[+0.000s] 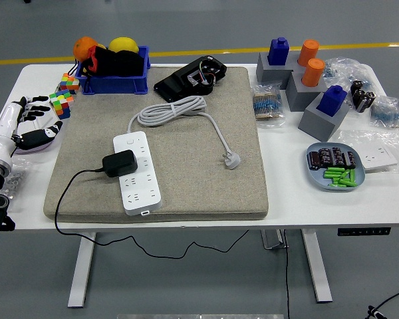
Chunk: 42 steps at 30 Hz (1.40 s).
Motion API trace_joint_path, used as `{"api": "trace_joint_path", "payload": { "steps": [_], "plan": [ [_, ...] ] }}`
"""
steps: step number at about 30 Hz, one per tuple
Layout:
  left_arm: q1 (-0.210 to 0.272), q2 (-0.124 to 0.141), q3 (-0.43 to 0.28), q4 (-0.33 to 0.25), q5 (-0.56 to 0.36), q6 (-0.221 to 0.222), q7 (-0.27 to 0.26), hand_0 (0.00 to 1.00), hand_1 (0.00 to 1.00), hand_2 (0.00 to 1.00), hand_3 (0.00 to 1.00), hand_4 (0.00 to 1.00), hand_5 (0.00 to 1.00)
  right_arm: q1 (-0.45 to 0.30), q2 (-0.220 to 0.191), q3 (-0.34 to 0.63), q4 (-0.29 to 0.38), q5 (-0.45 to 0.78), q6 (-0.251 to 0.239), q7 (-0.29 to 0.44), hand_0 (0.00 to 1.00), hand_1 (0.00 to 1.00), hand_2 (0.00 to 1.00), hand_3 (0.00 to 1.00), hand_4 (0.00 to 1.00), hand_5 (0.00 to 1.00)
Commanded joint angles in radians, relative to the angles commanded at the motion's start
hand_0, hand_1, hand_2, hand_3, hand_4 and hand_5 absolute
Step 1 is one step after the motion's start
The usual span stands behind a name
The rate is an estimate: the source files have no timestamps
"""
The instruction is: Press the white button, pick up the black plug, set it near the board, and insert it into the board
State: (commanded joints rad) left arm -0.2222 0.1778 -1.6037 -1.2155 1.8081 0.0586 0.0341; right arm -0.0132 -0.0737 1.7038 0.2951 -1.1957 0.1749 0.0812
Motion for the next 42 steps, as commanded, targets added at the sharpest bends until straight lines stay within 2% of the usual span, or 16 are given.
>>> {"api": "trace_joint_path", "payload": {
  "steps": [14,28,42],
  "plan": [
    [0.003,-0.005,-0.019,-0.017,0.004,-0.007,0.006,0.714,0.708,0.683,0.753,0.742,0.092,0.004,0.002,0.008,0.002,-0.003,-0.001,0.0,0.719,0.699,0.684,0.619,0.724,0.429],
    [0.024,-0.027,-0.027,-0.028,0.009,-0.01,0.011,0.715,0.705,0.676,0.742,0.738,0.092,-0.002,0.014,0.013,0.004,-0.008,-0.003,0.004,0.719,0.699,0.684,0.618,0.724,0.431],
    [0.038,-0.037,-0.022,-0.034,0.009,-0.02,0.018,0.714,0.705,0.672,0.727,0.736,0.091,-0.006,0.018,0.027,0.001,-0.017,-0.003,0.002,0.719,0.699,0.684,0.619,0.724,0.432]
  ]
}}
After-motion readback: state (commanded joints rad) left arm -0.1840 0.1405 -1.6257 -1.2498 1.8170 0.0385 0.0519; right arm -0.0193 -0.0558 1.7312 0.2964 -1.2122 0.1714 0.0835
